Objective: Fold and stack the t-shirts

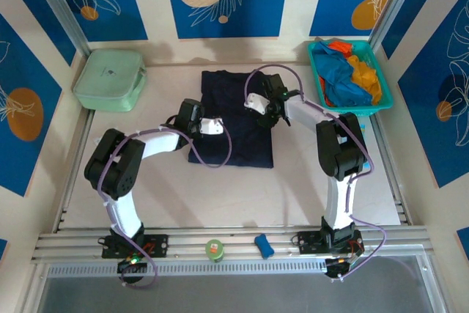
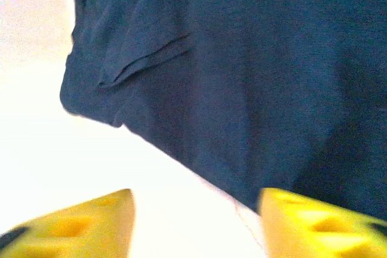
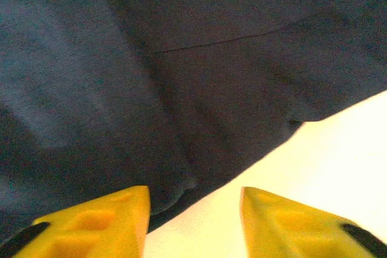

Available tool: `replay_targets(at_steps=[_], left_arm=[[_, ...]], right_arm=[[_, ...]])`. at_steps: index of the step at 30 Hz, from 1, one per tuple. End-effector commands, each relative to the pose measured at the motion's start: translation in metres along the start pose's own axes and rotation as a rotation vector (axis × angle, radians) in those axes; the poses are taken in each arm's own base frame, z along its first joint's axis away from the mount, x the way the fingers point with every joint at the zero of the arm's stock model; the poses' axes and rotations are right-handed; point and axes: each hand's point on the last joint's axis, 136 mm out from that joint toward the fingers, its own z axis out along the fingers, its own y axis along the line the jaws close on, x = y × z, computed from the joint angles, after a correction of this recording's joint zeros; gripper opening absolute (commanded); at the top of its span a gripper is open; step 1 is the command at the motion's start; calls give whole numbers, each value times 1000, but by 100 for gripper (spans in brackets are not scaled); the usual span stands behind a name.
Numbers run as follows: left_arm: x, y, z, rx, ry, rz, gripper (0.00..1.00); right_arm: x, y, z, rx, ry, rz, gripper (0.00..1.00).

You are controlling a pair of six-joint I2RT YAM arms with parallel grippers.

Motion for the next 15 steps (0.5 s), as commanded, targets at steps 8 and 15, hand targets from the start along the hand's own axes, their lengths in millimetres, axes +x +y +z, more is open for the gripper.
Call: replay_targets(at_steps=[8, 15], left_arm=[[26, 136, -49, -464, 46, -245, 99], [35, 193, -140, -612, -102, -433, 99]], right_arm=[[-25, -57, -81, 170, -246, 145, 53], [-15, -38, -154, 182, -422, -58, 55]])
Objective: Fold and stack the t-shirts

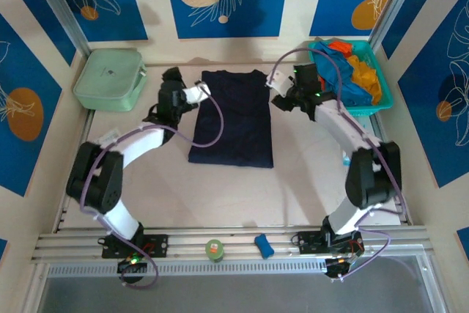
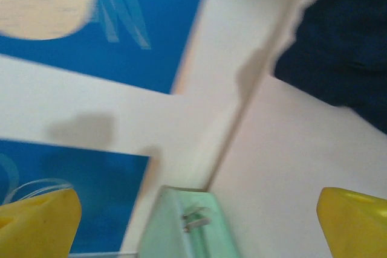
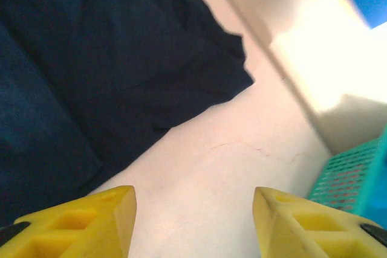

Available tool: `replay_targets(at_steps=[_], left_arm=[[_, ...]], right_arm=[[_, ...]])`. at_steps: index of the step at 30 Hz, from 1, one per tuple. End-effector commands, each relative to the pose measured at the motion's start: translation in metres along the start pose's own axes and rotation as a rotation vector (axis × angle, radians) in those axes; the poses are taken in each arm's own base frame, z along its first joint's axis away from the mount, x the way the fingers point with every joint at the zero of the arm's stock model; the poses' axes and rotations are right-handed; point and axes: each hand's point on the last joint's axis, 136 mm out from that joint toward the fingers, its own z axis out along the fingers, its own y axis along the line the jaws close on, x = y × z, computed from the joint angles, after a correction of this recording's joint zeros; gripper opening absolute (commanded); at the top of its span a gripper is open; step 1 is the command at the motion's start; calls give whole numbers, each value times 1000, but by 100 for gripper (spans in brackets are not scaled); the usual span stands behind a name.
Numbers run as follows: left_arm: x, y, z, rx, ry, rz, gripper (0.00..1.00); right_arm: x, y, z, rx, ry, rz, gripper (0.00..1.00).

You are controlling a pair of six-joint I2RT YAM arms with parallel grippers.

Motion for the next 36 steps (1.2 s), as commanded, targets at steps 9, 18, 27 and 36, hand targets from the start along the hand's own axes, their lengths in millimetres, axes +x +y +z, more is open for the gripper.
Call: replay_targets(at_steps=[9, 18, 27, 36], left_arm=[[-17, -35, -134, 433, -380, 267, 99], [17, -146, -180, 807, -353, 588, 98], [23, -201, -183, 965, -362, 632, 98], [32, -225, -168, 1034, -326, 650, 97]], right_arm=[[20, 106, -82, -346, -185, -599, 61], [66, 195, -69, -664, 26, -735, 60], [100, 224, -44, -738, 112, -790, 59], [107, 225, -23, -750, 158, -816, 58]])
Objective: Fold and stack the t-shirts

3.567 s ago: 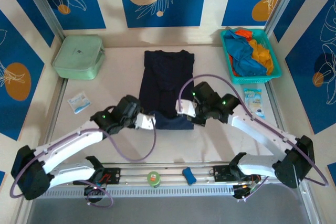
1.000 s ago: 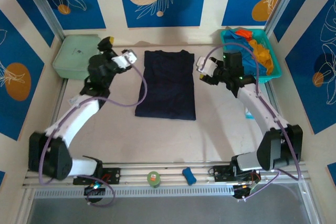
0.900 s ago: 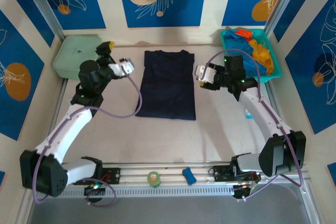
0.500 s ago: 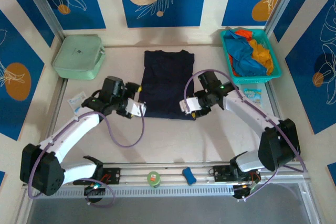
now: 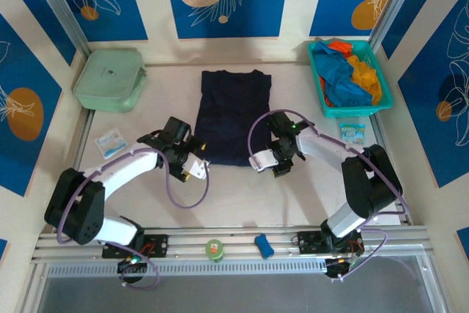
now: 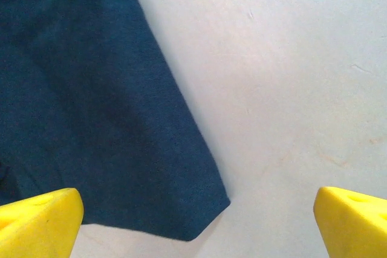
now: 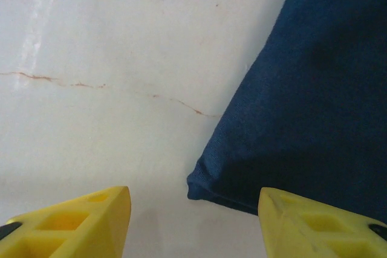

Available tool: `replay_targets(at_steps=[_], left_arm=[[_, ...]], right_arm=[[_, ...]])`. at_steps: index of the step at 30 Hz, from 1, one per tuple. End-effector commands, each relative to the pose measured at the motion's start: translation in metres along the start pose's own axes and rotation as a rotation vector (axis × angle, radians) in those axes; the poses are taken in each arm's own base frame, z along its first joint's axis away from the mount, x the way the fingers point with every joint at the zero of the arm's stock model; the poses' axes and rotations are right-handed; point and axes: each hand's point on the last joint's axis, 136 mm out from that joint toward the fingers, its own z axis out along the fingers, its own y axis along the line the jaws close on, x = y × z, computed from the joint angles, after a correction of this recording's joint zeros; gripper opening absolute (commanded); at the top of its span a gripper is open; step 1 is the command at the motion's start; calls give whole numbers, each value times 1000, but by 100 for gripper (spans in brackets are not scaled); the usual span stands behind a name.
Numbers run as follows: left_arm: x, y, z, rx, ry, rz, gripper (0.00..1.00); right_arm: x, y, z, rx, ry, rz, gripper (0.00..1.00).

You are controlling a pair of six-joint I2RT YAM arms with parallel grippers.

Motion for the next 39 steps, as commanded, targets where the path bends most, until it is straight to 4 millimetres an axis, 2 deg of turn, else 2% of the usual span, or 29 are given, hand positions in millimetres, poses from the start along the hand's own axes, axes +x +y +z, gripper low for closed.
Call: replay_targets(at_steps=[1, 9, 16, 22, 31, 39], left_arm=[[-1, 3, 5, 16, -4, 23, 97], [10, 1, 18, 51, 13, -2, 95], [18, 1, 26, 71, 26, -13, 92], [22, 2, 32, 91, 43, -8, 88], [34, 7, 40, 129, 79, -10, 74], [46, -1, 55, 193, 98, -27, 67]], right_arm=[[-2, -6, 2, 3, 7, -29, 58], [1, -5, 19, -42, 18, -30, 57], [6, -2, 32, -95, 31, -12, 53], [7, -1, 34, -112, 25, 6, 50], [7, 0, 33, -118, 18, 20, 48], [7, 1, 33, -128, 13, 33, 46]])
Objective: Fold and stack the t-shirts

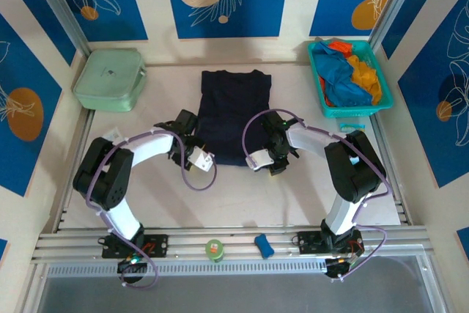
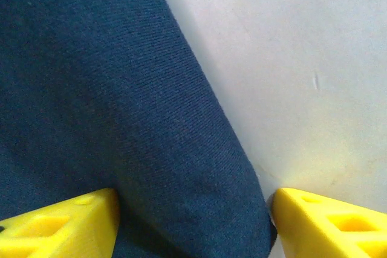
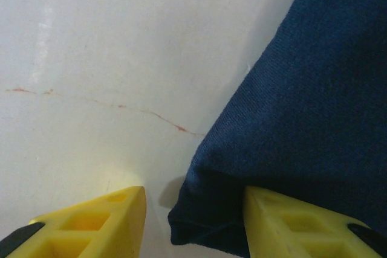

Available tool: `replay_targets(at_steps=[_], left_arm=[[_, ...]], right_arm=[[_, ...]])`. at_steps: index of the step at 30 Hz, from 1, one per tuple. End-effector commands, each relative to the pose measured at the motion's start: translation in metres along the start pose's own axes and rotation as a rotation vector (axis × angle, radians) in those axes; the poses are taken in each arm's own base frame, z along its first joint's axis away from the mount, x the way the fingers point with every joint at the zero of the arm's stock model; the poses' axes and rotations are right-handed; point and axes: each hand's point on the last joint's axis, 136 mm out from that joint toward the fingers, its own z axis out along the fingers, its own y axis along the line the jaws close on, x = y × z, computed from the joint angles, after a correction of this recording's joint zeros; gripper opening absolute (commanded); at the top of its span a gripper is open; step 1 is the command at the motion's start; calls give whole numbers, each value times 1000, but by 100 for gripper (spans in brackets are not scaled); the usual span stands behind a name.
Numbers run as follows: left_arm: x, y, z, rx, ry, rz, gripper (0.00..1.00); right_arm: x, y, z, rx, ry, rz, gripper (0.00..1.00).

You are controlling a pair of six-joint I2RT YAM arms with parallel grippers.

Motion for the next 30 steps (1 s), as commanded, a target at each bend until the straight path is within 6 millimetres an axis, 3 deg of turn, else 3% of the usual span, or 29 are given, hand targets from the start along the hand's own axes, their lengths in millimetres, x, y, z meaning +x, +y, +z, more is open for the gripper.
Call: replay_targets(at_steps=[1, 6, 12, 16, 19, 22, 26, 30], left_arm=[[9, -12, 11, 66, 14, -6, 66], [16, -12, 22, 77, 26, -12, 60], [24, 1, 39, 71, 59, -23, 40], [31, 10, 53, 80, 85, -36, 22], [36, 21, 56, 77, 100, -57, 0], [37, 20, 55, 92, 109, -58, 0], [35, 15, 44, 88, 108, -56, 0], [31, 11, 13, 66, 101, -52, 0]], right_arm=[[0, 9, 4, -54, -17, 23, 46], [0, 9, 7, -64, -20, 30, 45], [1, 10, 11, -86, -20, 42, 41], [1, 10, 12, -90, -22, 50, 37], [1, 9, 13, -92, -26, 59, 28], [2, 9, 13, -93, -27, 71, 2], [4, 12, 7, -94, -27, 95, 0], [5, 12, -9, -55, -32, 111, 0]])
